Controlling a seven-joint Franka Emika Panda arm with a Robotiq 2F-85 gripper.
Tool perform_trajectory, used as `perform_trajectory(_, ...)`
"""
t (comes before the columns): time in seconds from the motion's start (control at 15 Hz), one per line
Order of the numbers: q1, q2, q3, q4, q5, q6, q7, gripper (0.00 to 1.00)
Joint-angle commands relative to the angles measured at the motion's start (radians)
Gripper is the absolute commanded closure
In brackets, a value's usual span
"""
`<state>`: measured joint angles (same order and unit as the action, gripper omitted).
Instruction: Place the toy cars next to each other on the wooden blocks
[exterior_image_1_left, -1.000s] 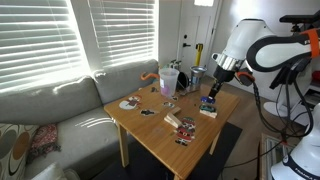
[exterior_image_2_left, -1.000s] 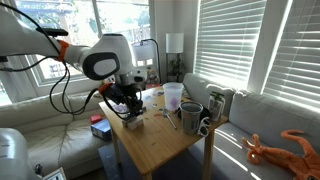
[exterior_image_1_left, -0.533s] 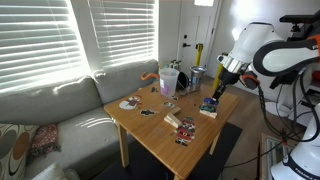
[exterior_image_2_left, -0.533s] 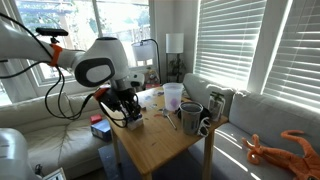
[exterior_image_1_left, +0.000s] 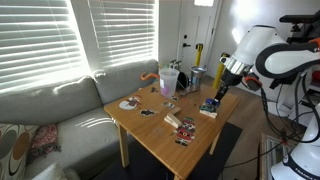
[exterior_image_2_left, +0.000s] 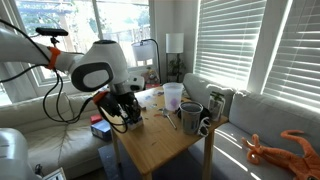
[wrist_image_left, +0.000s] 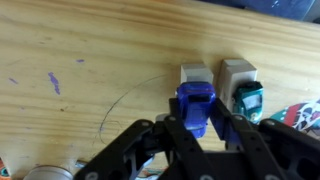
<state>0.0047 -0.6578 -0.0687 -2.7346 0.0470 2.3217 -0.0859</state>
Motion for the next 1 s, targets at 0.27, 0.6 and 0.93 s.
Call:
perform_trajectory(0.27,0.009,-0.011,-0.016,-0.007,0.009,0.033,-0.044,0.9)
perform_trajectory(0.6,0.016,-0.011,-0.021,-0.009,0.02,0.035,-0.05,0.9)
perform_trajectory(0.93,0.02,-0.012,-0.028,-0.009,0.029,0.029,-0.052,0.9)
